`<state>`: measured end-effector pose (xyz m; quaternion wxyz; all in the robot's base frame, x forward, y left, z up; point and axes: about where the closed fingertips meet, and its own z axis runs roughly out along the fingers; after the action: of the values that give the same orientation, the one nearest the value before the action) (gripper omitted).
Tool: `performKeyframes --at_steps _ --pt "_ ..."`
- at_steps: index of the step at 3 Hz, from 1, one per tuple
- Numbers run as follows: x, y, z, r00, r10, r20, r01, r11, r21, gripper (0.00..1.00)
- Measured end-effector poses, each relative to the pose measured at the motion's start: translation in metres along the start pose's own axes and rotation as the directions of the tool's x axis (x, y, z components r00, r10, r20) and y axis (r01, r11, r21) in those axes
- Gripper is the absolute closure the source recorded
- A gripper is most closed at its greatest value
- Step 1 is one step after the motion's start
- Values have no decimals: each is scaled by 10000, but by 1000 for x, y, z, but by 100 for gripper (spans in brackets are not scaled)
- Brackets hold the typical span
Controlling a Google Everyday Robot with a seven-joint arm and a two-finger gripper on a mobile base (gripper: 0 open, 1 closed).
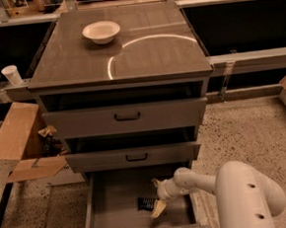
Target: Pick rxbar blueberry from bottom drawer and place on counter
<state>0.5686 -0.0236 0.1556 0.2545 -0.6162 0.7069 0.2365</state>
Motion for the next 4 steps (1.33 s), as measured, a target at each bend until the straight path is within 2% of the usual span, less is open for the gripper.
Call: performKeyframes --at_steps 2,3,4 --pt "28 -14 36 9991 -291 -306 290 9996 -21 0" --pt "34 -11 57 9988 -453 -174 453 9990 6 2" --pt "39 -11 66 9989 -447 -113 447 9990 -3 24"
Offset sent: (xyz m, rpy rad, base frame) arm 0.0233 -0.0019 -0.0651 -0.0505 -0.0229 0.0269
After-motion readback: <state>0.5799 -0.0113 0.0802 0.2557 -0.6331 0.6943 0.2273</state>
